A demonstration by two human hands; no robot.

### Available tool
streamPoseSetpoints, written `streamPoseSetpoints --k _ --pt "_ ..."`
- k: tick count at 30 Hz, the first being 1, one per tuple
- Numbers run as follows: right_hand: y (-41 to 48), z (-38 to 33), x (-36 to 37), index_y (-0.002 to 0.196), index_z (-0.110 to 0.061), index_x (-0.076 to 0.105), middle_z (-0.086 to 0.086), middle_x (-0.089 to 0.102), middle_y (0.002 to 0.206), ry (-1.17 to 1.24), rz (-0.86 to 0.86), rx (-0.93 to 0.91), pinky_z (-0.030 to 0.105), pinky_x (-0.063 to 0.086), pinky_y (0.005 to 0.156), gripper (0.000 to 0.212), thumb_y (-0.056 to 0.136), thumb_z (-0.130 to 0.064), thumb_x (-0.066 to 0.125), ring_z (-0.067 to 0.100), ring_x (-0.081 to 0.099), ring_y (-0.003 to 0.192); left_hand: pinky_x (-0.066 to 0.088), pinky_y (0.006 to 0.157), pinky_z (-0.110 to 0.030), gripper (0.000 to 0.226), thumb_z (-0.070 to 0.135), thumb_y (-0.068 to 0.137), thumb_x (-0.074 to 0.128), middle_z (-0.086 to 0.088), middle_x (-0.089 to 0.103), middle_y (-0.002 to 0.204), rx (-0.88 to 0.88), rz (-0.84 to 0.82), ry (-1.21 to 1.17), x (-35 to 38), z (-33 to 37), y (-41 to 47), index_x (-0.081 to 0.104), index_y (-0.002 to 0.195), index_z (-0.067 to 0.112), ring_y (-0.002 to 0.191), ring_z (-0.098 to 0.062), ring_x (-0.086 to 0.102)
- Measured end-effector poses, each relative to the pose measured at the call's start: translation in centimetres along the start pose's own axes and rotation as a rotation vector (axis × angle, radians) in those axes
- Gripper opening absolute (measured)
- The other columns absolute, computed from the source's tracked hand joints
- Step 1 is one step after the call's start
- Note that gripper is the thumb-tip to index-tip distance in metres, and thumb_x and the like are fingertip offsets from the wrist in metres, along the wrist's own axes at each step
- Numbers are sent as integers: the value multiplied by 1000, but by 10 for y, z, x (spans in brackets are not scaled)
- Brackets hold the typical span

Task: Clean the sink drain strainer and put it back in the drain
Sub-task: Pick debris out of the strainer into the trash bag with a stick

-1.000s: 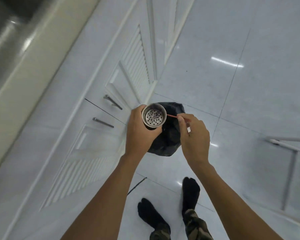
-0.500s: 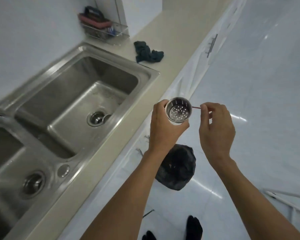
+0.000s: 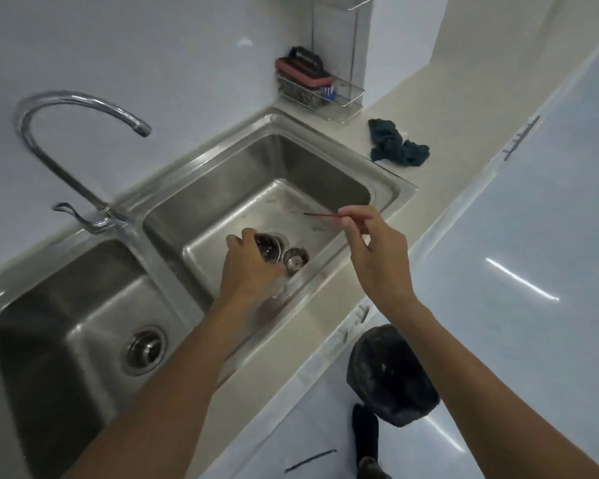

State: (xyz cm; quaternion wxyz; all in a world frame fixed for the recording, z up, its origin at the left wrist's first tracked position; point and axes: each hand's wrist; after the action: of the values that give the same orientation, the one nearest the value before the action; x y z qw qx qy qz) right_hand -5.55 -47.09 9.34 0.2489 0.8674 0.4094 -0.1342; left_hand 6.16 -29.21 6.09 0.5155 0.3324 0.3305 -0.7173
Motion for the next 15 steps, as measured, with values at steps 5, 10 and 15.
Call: streamPoseSetpoints --k 5,10,15 --pt "31 34 37 111 -23 66 -25 68 91 3 -104 35 5 44 71 12 102 -26 59 -11 63 87 52 91 -44 76 38 69 87 -10 46 123 -115 -216 241 33 -61 45 44 129 18 109 -36 59" --pt "67 70 56 112 -22 66 -18 71 97 8 -201 72 10 50 71 15 103 -29 57 -3 66 89 51 91 -43 76 56 78 76 -12 55 124 -115 -398 471 78 -86 77 41 133 17 111 -33 60" --pt "98 85 67 112 -24 66 -17 71 98 23 -236 91 14 54 79 15 102 -31 57 -3 68 90 51 91 -44 76 51 82 74 -13 51 129 -175 -499 497 100 -98 84 34 137 18 110 -33 59"
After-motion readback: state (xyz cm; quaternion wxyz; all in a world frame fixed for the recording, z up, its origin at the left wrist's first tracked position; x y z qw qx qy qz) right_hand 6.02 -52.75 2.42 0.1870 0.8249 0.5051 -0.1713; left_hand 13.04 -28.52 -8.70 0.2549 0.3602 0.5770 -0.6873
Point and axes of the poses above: each hand's wrist, its own y-axis towards the middle knuckle, its own x-axis out of the palm, z = x × y
